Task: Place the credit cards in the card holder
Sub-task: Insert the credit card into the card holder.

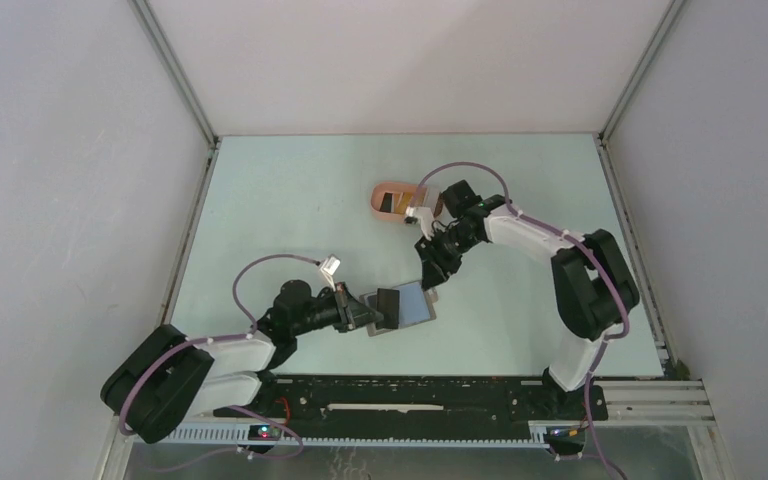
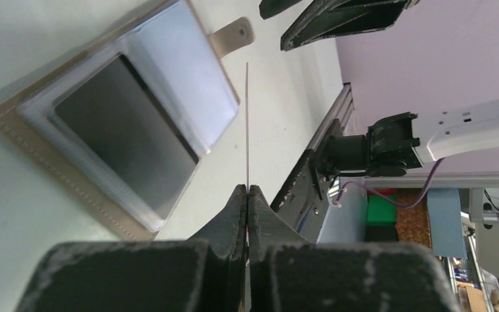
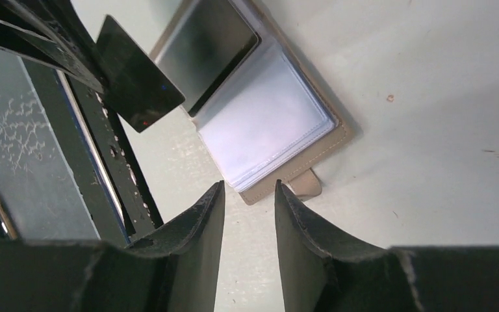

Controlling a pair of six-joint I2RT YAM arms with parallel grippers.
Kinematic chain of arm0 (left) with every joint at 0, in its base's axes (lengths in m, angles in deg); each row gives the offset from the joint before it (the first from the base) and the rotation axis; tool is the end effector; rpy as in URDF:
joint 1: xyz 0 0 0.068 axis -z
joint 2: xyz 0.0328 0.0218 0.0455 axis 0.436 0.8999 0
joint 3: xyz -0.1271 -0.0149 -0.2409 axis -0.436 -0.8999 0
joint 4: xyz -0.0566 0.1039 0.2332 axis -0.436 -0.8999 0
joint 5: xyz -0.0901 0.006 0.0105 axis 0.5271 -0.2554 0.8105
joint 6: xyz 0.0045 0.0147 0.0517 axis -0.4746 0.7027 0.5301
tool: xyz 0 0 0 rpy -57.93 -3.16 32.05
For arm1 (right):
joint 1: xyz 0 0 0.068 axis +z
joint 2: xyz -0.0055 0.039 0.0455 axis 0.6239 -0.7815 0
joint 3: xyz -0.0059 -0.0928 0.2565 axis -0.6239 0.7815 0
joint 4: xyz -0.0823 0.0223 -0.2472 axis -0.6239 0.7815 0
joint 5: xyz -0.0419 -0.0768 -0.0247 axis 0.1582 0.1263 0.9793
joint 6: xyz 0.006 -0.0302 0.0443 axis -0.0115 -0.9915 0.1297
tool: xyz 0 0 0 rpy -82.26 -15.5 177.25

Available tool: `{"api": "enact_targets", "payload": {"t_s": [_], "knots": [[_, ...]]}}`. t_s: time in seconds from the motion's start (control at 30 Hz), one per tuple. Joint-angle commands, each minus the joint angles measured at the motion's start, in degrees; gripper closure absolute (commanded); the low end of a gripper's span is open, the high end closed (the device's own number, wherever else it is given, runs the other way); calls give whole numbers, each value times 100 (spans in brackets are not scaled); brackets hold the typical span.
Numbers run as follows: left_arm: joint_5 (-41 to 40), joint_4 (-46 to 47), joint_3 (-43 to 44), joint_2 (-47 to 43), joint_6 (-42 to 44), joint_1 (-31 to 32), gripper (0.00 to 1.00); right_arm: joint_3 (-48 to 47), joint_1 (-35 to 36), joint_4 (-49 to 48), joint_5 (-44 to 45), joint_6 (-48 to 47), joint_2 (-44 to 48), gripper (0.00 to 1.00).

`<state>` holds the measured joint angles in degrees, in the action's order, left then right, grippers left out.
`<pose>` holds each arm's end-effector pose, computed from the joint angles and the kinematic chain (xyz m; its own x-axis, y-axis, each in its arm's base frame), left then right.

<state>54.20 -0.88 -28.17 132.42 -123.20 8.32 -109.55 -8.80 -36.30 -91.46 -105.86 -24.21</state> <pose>0.1422 -0.1173 0.1364 -0.8523 -0.2766 -0.4439 0.3143 0.4075 -0.8574 0.2876 0.1918 0.2081 -0.5361 -0.6381 -0.5526 -0.8375 0.3202 0.4428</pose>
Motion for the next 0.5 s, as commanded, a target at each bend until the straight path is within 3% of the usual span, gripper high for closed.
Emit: {"api": "enact_targets", "payload": {"t_s": [0.0, 0.1, 0.47], "knots": [[-244, -734, 311, -42, 41, -22, 100, -336, 243, 84, 216, 203, -364, 58], [-165, -873, 448, 149, 4, -99, 100, -447, 326, 115, 278, 264, -605, 58], [162, -472, 638, 1069, -244, -389, 100, -670, 434, 274, 696, 385, -1137, 76]]}}
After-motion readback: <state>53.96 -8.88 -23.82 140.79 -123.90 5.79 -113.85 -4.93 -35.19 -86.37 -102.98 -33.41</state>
